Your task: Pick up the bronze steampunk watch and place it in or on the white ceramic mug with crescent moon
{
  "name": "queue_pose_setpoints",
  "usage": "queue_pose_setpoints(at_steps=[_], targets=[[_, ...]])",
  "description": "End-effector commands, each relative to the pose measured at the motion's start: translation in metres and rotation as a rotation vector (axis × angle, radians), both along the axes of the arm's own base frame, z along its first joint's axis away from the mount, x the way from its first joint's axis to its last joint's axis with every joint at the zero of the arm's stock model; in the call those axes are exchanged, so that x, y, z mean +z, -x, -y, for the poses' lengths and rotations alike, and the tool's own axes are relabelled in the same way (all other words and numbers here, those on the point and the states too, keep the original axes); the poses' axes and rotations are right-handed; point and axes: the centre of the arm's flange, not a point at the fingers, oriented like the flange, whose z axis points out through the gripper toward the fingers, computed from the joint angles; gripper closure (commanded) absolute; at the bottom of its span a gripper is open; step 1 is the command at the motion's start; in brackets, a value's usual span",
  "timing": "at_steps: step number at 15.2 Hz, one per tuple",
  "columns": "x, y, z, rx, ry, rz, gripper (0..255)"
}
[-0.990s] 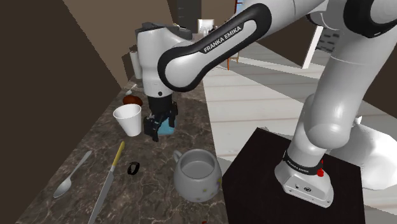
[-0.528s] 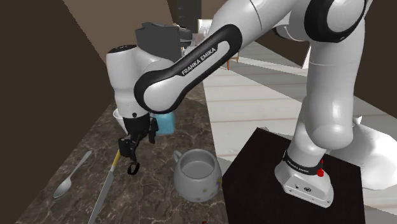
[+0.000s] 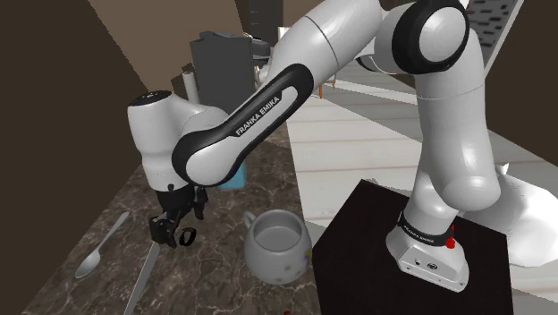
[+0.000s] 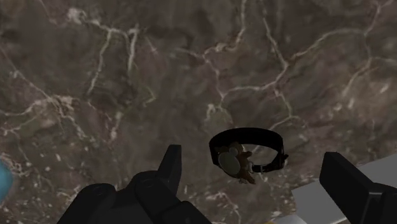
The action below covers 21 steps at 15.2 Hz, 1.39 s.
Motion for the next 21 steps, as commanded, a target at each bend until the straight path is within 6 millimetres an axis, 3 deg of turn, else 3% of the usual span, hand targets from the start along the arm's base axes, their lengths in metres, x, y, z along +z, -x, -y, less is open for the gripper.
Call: queue_pose_setpoints(at_steps=[1,3,10,11,21], targets=[[-0.0109,-0.0018,-0.0012,0.0,0.0,0.0,0],[-0.0192,-0.0019,-0.0017,0.0,0.0,0.0,0],[-0.0192,-0.002,-0.0017,0.0,0.0,0.0,0],[-0.0192,-0.002,-0.0017,0.0,0.0,0.0,255],[-0.0139,-0.002,-0.0017,0.0,0.0,0.0,255]])
